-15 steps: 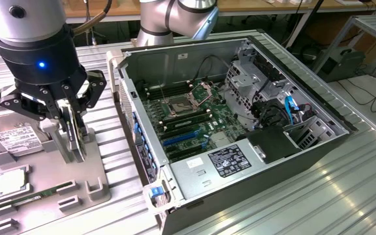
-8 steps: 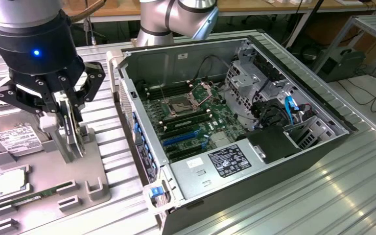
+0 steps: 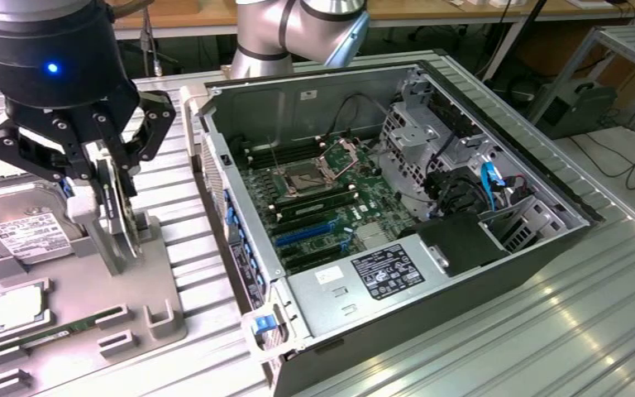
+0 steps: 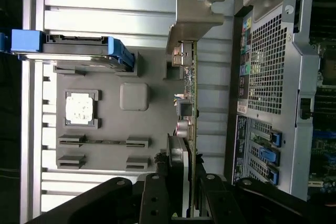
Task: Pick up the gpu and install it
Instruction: 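Pick up the gpu and move the gpu toward the slot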
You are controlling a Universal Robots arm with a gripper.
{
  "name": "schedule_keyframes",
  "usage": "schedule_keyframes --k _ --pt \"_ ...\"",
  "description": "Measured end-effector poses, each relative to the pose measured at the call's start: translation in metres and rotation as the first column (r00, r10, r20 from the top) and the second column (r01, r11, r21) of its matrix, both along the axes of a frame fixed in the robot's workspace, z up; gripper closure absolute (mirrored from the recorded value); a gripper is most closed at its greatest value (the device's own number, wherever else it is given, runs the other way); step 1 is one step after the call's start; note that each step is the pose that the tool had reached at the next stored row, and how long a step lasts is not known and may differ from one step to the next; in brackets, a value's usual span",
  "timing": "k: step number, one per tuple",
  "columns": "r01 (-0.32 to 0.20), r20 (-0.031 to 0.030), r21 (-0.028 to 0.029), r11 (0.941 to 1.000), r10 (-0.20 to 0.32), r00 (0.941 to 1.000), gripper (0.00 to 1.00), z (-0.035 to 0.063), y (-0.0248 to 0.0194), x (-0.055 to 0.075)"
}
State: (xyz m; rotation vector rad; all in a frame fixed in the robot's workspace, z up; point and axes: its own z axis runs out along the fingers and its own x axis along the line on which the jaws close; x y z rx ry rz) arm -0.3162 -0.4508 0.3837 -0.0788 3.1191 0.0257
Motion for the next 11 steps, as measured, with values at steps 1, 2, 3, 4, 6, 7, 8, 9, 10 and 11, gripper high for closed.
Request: schedule_keyframes --k 1,2,3,4,6,7,8,9,10,11 --pt "0.0 0.0 -0.0001 1.0 0.0 1.0 0.72 0.0017 0.0 0.0" --pt "0.0 0.0 0.0 1.0 0.0 1.0 0.72 0.0031 0.0 0.0" --pt "0.0 0.0001 0.0001 1.0 0.0 1.0 0.72 0.0041 0.0 0.0" --pt "0.0 0.0002 0.0001 1.0 0.0 1.0 0.72 0.005 0.0 0.0" --pt "0.0 0.0 0.0 1.0 0.0 1.0 0.72 0.0073 0.0 0.0" --pt "0.0 0.0001 0.0 1.0 0.0 1.0 0.72 0.0086 0.0 0.0" --pt "0.0 0.0 0.0 1.0 0.0 1.0 0.72 0.0099 0.0 0.0" --pt "0.0 0.0001 0.0001 1.0 0.0 1.0 0.72 0.0109 0.0 0.0" --pt "0.0 0.0001 0.0001 1.0 0.0 1.0 0.72 0.0119 0.0 0.0" --pt "0.0 0.0 0.0 1.0 0.0 1.0 0.72 0.013 0.0 0.0"
